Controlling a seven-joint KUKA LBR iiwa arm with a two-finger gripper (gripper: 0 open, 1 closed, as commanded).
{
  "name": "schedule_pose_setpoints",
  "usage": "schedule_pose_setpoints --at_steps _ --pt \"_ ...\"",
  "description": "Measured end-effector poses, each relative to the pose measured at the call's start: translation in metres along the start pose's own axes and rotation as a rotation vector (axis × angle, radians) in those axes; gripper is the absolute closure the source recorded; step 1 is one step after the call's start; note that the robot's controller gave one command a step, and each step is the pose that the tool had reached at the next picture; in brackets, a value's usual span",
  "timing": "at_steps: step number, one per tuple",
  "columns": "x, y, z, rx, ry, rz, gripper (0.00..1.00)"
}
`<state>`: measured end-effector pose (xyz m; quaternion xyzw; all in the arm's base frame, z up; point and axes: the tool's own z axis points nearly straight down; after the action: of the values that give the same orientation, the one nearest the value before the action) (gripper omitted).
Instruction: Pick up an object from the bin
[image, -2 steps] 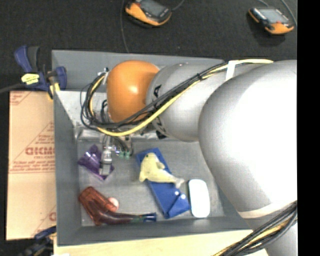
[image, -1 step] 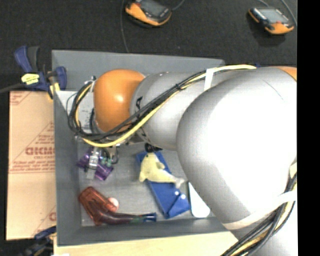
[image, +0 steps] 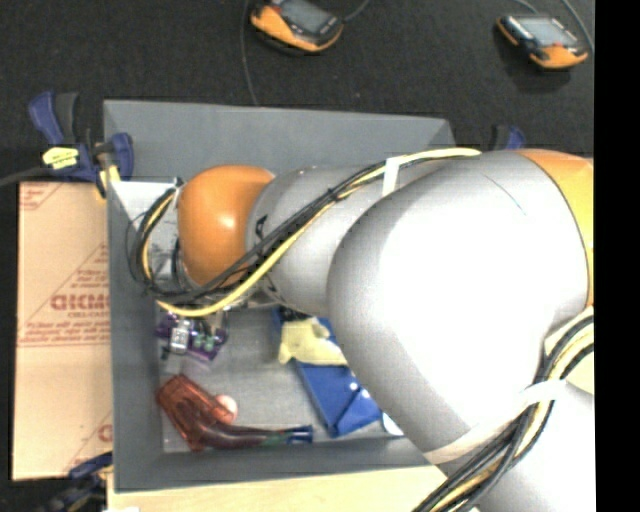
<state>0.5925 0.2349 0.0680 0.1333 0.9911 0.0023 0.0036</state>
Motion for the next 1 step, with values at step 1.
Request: schedule_pose_setpoints --at_steps 1 --pt "-0.0066 0.0000 -0.0021 -0.005 -0.002 0.183 1.00"
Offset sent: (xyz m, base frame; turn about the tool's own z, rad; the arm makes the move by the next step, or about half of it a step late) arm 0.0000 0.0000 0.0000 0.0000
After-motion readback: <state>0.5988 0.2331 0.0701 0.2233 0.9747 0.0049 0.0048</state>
